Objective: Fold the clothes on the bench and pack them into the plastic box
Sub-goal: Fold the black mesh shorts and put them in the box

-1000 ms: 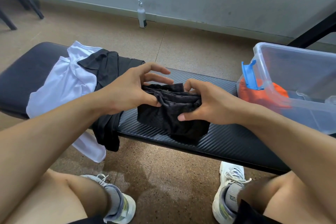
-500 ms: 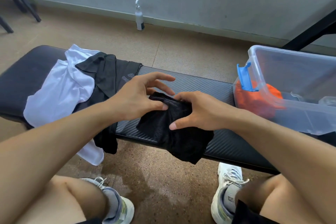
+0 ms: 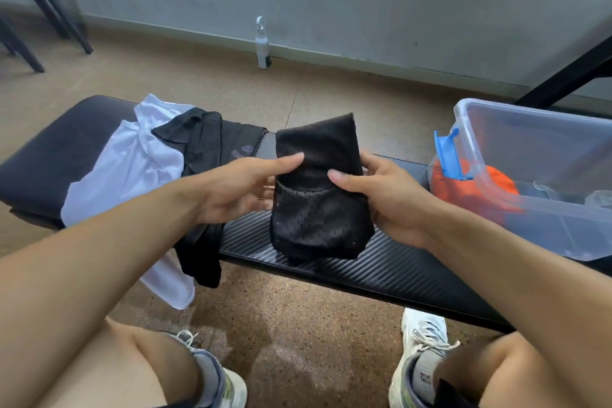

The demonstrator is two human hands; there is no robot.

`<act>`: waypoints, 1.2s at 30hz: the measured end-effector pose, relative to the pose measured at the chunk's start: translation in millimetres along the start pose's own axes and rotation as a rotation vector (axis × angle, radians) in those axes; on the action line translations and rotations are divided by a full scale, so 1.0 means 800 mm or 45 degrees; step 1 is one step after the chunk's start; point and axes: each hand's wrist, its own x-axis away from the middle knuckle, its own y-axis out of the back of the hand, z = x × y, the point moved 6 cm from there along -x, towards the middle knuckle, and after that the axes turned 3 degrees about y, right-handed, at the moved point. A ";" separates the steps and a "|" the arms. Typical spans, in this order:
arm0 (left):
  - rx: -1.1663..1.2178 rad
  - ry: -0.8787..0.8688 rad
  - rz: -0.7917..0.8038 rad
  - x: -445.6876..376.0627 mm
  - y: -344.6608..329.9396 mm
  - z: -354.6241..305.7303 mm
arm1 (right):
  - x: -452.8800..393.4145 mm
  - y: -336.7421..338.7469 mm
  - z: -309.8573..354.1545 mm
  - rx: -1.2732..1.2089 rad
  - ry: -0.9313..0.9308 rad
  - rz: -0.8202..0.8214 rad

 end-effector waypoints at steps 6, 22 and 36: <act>-0.071 -0.249 -0.161 -0.007 0.013 -0.005 | -0.014 0.010 -0.018 0.170 -0.074 -0.032; -0.543 -0.118 0.291 0.003 0.011 0.012 | -0.025 0.013 -0.010 1.088 0.348 0.020; -1.398 -0.170 -0.078 -0.013 -0.005 0.020 | -0.015 0.009 -0.023 1.128 0.079 0.262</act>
